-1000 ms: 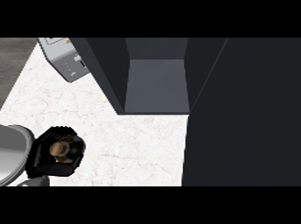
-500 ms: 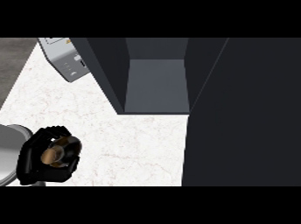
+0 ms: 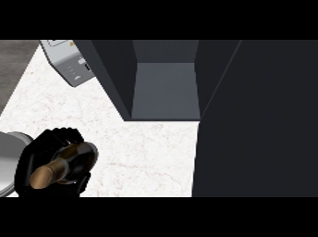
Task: Pick up the wine, place it into the cabinet and close the cabinet
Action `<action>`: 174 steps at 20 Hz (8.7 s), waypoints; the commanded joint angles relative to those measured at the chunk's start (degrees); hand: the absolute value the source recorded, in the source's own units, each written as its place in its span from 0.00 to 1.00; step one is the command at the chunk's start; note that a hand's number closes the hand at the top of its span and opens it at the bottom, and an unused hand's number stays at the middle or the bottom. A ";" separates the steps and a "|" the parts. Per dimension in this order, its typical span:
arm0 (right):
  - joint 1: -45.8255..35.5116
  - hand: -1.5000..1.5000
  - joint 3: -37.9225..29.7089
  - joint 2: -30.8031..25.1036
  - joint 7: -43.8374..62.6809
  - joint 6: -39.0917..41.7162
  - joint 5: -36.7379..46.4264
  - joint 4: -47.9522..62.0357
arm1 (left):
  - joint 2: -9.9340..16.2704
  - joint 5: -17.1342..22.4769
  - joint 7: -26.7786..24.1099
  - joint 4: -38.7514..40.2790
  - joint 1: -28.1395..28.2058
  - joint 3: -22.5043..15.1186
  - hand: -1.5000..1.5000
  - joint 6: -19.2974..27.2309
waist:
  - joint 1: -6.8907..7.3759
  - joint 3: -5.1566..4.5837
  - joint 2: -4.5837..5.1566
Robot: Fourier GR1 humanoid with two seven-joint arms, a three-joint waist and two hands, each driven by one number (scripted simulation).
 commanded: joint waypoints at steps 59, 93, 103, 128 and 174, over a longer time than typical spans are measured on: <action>3.75 0.00 -1.03 0.40 1.07 1.15 -4.65 -7.74 | -1.56 3.80 7.85 19.51 -35.73 -33.39 1.00 52.42 | -0.67 -0.05 0.16; 4.98 0.00 -2.62 0.79 2.11 1.96 -8.47 -7.80 | -0.31 12.09 -4.74 54.63 -53.47 -14.66 1.00 39.30 | -1.54 -0.05 0.37; 3.43 0.00 -0.15 1.82 -0.44 1.97 -5.04 -5.32 | -1.02 11.47 -15.00 66.71 -60.78 -10.42 1.00 41.19 | -1.52 -0.06 0.52; 0.19 0.00 1.92 1.64 -1.27 2.52 -3.59 -0.48 | -1.56 20.43 -22.24 83.85 -70.69 0.23 1.00 36.54 | -2.65 -0.09 1.15; 0.15 0.00 3.30 1.86 -1.10 1.15 -2.98 -2.28 | -1.56 14.85 -31.88 90.55 -66.48 -0.29 0.00 32.84 | -3.71 -0.14 1.49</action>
